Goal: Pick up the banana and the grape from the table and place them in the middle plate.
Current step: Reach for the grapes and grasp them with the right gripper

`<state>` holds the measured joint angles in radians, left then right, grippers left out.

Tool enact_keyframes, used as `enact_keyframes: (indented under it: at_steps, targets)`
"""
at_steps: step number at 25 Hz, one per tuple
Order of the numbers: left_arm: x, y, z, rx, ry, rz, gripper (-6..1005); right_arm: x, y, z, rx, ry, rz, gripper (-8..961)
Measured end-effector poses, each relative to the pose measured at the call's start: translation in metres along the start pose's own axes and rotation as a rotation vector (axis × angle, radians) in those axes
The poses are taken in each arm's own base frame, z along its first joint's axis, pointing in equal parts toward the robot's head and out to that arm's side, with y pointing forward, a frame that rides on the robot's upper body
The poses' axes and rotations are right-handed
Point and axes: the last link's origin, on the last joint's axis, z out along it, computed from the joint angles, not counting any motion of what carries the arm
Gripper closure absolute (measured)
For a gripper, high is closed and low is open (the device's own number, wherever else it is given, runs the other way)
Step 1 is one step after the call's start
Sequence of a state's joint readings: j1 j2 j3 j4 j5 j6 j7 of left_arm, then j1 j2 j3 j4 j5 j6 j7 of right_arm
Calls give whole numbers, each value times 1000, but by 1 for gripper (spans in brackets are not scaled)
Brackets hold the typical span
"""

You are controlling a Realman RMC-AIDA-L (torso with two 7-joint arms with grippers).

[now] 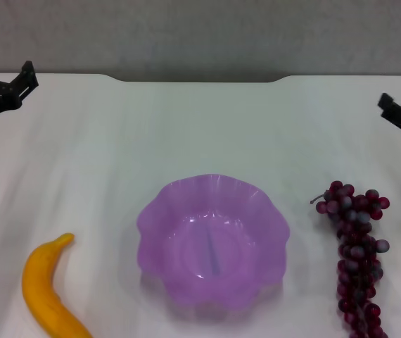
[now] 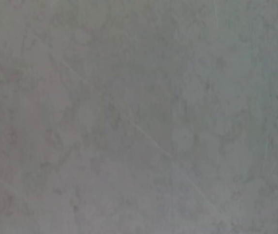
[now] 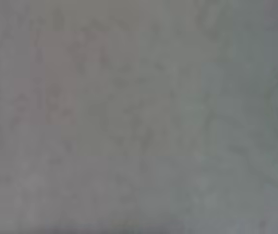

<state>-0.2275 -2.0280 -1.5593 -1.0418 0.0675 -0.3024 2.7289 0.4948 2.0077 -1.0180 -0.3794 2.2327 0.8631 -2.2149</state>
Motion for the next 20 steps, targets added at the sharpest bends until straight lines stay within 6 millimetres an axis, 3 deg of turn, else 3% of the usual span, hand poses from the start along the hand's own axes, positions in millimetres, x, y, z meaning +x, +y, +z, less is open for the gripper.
enact_keyframes:
  at_steps: [4, 8, 20]
  targets:
    - [0, 1, 1, 0, -6, 1, 117, -13, 7, 1, -81, 47, 26, 71]
    - [-1, 2, 2, -1, -18, 9, 117, -12, 20, -18, -179, 75, 114, 71]
    - [-4, 0, 1, 4, -31, 16, 117, 37, 32, -53, -226, 158, 336, 72]
